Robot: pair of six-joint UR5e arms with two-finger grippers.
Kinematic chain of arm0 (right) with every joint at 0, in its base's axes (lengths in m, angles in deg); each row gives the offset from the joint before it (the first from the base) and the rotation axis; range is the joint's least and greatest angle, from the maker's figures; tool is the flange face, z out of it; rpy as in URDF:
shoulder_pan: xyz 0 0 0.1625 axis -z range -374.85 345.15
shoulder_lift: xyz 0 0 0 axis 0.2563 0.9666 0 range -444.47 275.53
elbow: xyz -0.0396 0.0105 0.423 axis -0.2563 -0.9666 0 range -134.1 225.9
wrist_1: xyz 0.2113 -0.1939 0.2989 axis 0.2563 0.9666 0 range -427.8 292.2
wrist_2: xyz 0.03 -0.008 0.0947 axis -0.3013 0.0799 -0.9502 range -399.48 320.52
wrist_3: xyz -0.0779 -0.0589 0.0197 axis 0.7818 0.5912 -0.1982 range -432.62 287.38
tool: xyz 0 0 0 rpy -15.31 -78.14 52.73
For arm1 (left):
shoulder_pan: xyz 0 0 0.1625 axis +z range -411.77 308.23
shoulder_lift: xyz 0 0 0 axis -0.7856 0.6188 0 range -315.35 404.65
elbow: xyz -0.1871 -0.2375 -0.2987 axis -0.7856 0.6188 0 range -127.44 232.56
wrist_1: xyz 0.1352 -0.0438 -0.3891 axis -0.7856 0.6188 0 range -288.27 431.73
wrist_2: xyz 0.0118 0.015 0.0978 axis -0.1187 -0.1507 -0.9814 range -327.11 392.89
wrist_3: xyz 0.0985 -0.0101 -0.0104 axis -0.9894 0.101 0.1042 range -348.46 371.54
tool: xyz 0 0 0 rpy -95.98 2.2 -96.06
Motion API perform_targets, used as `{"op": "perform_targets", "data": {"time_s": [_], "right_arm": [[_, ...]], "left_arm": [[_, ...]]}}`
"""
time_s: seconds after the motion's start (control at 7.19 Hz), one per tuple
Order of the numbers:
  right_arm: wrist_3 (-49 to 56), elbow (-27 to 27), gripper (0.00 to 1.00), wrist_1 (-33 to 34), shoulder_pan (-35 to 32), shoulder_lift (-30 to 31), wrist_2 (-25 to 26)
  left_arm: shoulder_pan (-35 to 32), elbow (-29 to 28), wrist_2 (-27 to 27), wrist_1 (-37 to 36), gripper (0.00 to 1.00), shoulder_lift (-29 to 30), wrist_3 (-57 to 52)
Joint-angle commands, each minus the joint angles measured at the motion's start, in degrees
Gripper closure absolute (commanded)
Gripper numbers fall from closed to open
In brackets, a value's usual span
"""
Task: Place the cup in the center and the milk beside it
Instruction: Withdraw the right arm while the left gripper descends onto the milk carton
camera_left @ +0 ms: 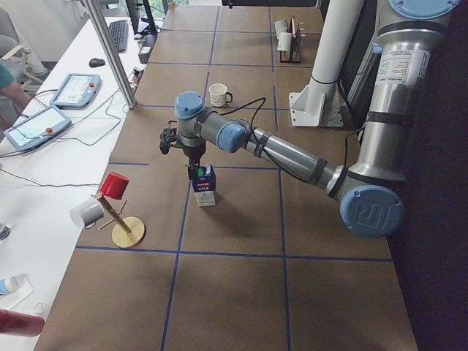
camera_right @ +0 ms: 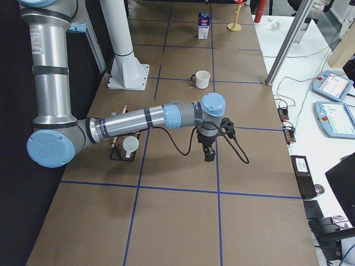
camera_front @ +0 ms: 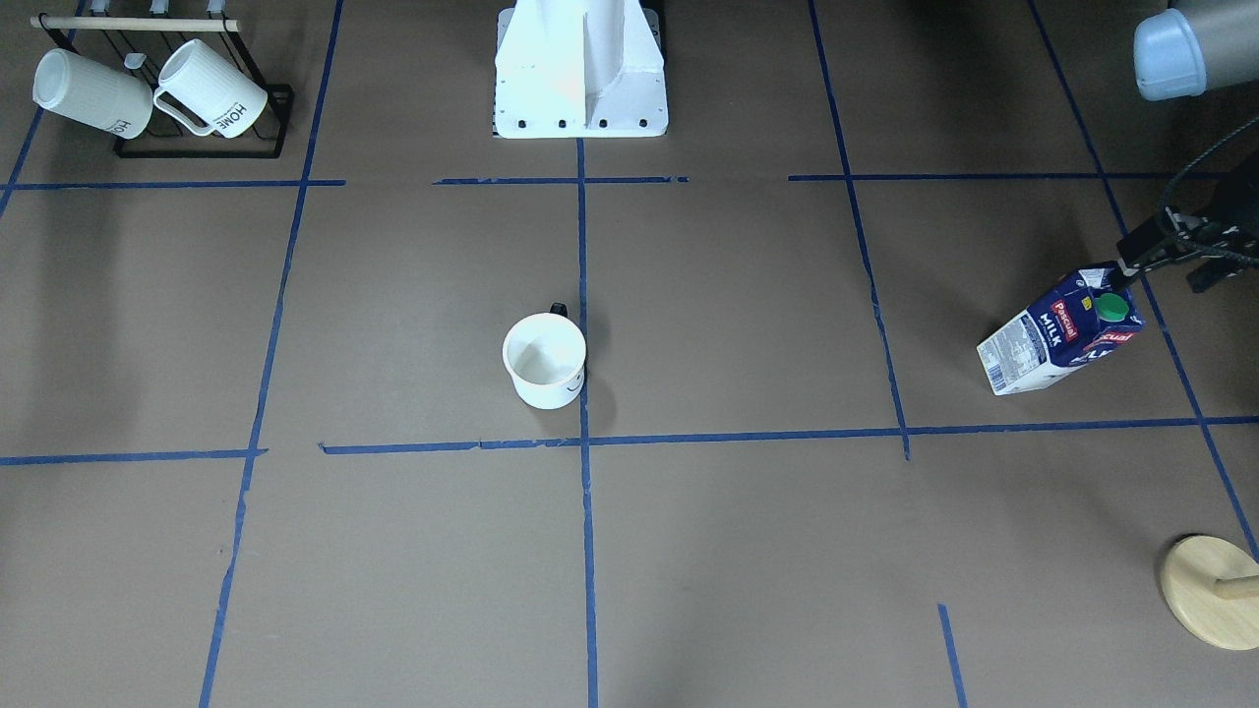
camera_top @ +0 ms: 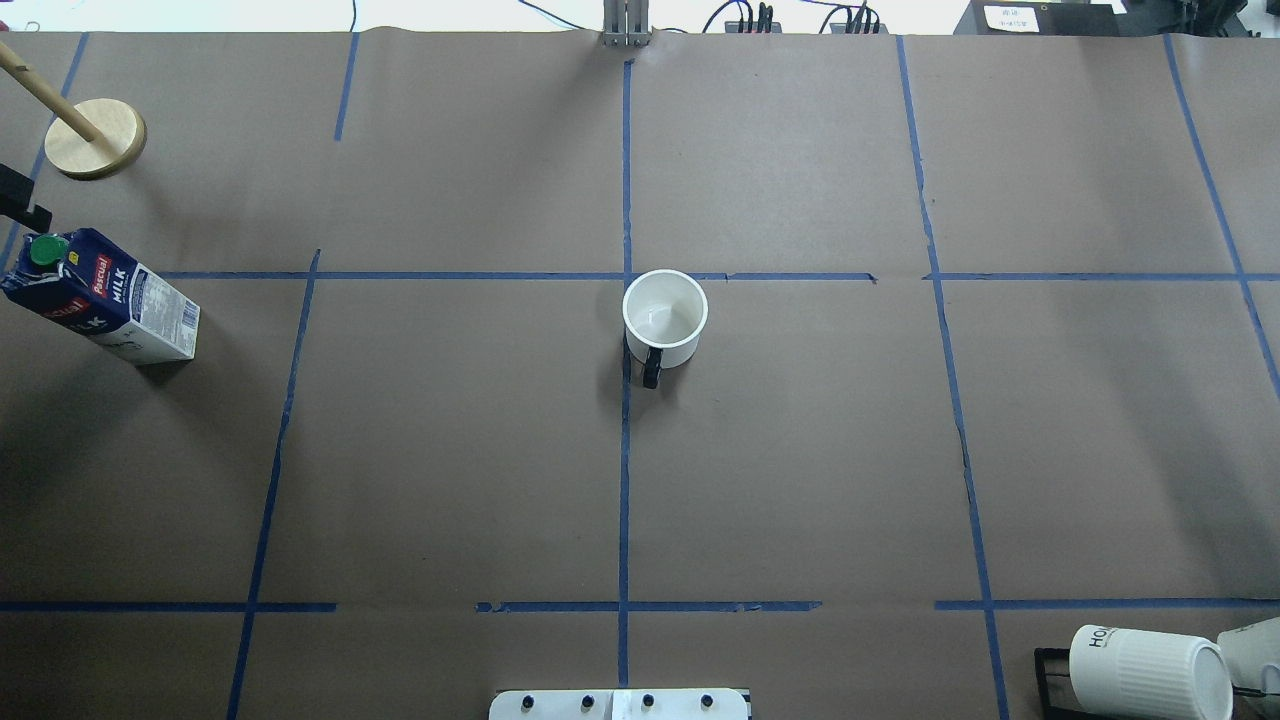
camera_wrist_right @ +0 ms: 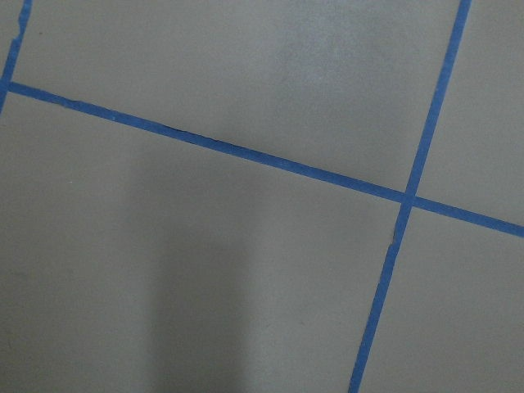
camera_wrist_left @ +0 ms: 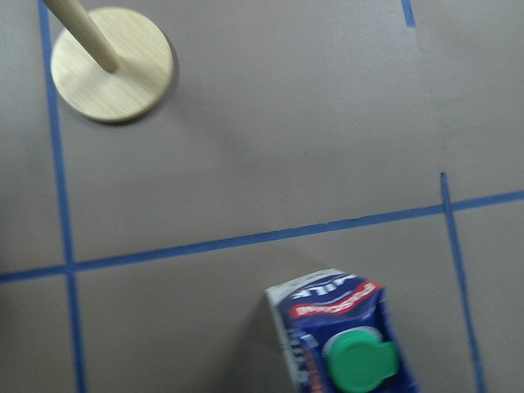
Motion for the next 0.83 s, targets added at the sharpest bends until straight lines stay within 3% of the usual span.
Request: {"op": "perform_targets", "data": {"time_s": [0.0,0.42,0.7], "right_arm": [[-0.17,-0.11,0.01,-0.17,0.04,0.14,0.0],[-0.08,-0.2,0.01,-0.25,-0.05,0.49,-0.09],[0.01,-0.2,0.01,-0.26,-0.05,0.67,-0.09]], "left_arm": [[3.31,-0.15,-2.3,0.3,0.0,0.05,6.1],[7.71,-2.35,-7.66,1.44,0.0,-0.39,6.21],[9.3,-3.14,-7.67,1.44,0.0,-0.3,6.13]]}}
